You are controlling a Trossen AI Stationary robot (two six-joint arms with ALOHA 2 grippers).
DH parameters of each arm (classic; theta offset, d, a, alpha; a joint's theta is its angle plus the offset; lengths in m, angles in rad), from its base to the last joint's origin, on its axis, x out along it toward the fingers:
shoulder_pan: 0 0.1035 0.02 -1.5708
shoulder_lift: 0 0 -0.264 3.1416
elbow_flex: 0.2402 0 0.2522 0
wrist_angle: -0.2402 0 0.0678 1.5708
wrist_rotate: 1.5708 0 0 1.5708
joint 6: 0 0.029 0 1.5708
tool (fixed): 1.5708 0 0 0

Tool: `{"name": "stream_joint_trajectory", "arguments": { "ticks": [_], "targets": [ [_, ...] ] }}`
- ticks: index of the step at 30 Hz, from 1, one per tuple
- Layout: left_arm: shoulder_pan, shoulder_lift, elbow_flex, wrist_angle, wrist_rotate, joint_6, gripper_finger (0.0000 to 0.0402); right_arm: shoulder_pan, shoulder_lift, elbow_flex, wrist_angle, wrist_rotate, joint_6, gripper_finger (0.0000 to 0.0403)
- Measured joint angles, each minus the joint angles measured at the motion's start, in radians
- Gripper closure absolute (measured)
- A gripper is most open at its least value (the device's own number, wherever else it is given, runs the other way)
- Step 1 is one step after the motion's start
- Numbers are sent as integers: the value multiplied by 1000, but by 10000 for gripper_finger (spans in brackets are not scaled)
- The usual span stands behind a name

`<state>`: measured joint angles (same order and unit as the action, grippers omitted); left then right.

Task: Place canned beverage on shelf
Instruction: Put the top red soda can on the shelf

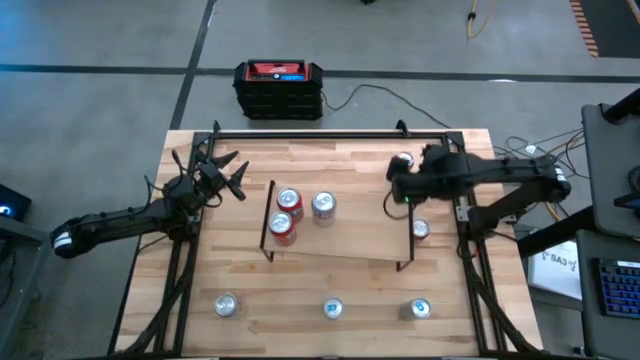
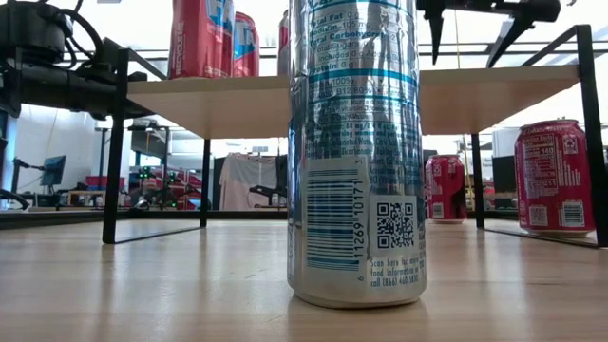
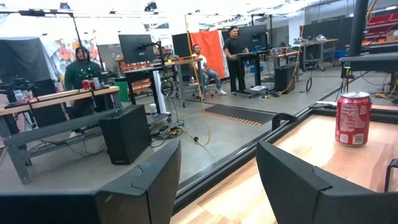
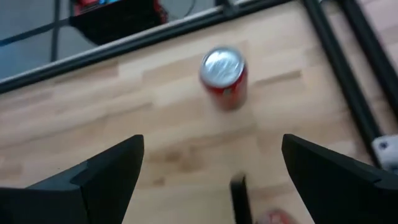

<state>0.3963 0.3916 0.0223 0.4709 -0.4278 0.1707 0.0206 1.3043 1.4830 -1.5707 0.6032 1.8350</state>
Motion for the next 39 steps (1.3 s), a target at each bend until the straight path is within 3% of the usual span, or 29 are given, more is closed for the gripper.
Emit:
{"name": "stream_joint_trajectory", "arguments": {
  "ticks": [10,18,27,39],
  "targets": [
    [0,0,0,0,0,0,207,-222,113,0,66,-18,-212,35],
    [0,0,0,0,0,0,207,-368,178,1,210,-221,-459,35],
    [0,0,0,0,0,0,207,-531,189,20,170,-421,-567,35],
    [0,0,0,0,0,0,207,-619,199,20,130,-484,-598,35]
  ]
}}
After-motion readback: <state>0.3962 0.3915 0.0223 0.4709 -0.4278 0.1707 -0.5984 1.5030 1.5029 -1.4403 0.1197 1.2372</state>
